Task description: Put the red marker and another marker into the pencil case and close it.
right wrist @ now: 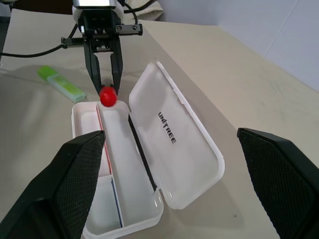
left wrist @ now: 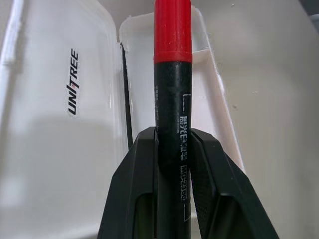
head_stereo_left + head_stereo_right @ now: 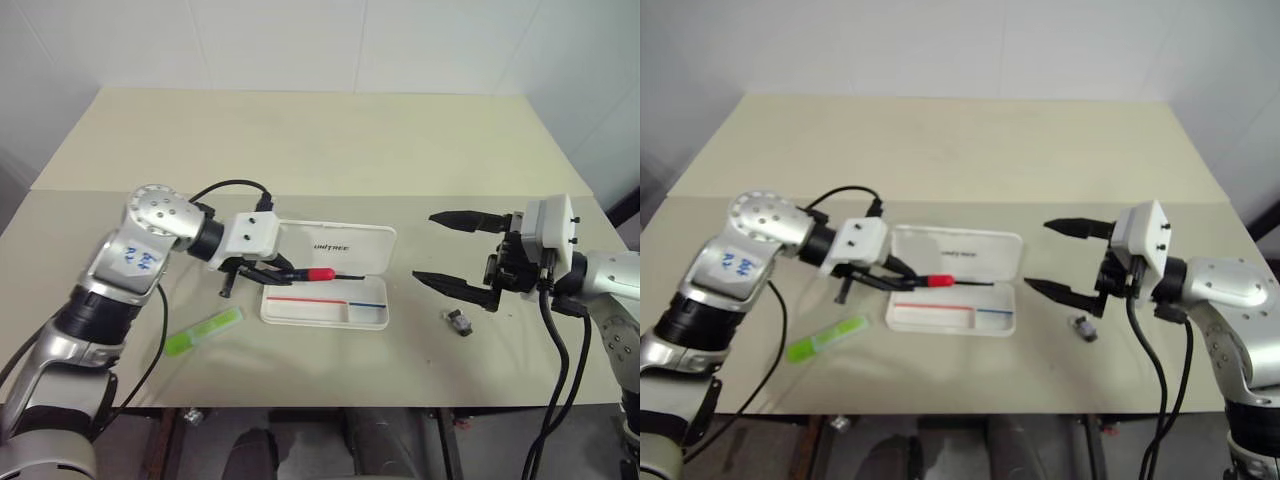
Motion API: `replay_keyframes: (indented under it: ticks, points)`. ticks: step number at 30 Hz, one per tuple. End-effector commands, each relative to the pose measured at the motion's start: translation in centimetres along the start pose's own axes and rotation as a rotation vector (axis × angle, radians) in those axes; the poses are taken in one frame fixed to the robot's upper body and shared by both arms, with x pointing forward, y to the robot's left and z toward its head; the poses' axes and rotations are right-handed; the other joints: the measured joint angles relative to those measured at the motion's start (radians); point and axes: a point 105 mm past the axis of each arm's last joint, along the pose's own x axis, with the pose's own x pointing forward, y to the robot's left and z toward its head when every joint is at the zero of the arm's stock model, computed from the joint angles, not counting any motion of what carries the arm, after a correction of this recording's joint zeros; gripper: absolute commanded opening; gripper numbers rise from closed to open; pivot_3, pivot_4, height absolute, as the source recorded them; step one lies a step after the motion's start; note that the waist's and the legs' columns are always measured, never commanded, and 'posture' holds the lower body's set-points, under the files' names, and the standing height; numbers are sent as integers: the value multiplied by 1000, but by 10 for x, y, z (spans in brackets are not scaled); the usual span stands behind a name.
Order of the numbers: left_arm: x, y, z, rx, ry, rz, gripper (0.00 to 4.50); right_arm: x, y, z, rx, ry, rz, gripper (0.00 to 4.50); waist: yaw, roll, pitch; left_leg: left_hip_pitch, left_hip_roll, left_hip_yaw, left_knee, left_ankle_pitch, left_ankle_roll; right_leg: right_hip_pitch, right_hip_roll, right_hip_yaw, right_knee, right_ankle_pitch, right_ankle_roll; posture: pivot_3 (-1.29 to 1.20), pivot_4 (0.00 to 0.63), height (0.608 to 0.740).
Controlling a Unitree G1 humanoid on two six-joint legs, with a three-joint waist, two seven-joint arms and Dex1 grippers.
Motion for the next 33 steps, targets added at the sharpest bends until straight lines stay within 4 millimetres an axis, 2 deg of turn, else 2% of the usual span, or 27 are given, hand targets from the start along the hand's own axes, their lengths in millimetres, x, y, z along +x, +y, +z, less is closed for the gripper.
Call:
replay_keyframes:
  ticks: [1,12,15,19,23,31,33]
  points:
    - [9,8,8,49,29,3,590,-6,1,11,-42,-8,-33,4500,4,0,0,0,0,0,0,0,0,0,0,0,0,0,0,0,150,740]
    - [39,14,0,60,88,-11,590,-5,8,14,-35,-14,-86,4500,10,0,0,0,0,0,0,0,0,0,0,1,-1,0,-1,0,150,740]
    - [46,13,4,41,57,-24,590,-3,10,15,-33,-20,-92,4500,16,0,0,0,0,0,0,0,0,0,0,1,-1,0,-1,0,150,740]
    - [50,11,7,40,41,-39,1851,-2,10,16,-32,-25,-98,4500,19,0,0,0,0,0,0,0,0,0,0,1,-1,0,-1,0,150,740]
    - [52,18,19,63,-13,8,3154,-1,10,17,-36,-35,-99,4500,21,0,0,-1,0,0,0,0,0,0,0,1,-2,0,-1,0,150,740]
    - [33,10,32,87,-60,-17,3154,6,8,19,-36,-58,-71,4500,18,0,0,0,0,0,-1,0,0,0,1,1,-1,0,-1,0,150,740]
    - [19,4,27,75,-34,-32,3516,9,7,21,-37,-74,-49,4500,16,0,0,0,0,0,-1,0,0,0,1,2,-1,0,-1,0,150,740]
